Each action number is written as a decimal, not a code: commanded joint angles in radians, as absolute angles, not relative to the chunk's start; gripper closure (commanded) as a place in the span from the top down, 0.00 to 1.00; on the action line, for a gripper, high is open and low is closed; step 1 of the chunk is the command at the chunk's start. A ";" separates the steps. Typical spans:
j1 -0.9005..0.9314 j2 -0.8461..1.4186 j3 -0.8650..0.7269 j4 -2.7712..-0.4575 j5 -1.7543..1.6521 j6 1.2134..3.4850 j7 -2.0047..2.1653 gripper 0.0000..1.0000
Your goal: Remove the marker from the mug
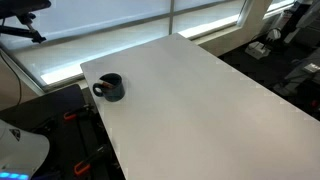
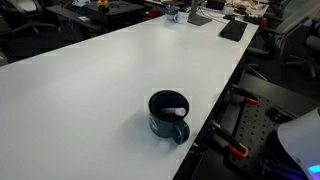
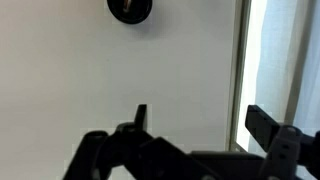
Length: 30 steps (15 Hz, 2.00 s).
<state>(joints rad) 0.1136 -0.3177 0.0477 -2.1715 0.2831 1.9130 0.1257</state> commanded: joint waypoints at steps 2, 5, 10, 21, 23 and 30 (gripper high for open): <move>0.101 -0.317 0.059 -2.169 0.286 1.909 0.123 1.00; 0.095 -0.301 0.049 -2.164 0.307 1.907 0.130 1.00; 0.063 -0.219 0.048 -2.215 0.296 1.941 0.169 1.00; 0.056 -0.029 0.047 -2.282 0.219 1.911 0.100 1.00; 0.056 -0.022 0.047 -2.281 0.218 1.911 0.100 1.00; 0.085 0.038 0.077 -2.341 0.227 2.045 0.138 1.00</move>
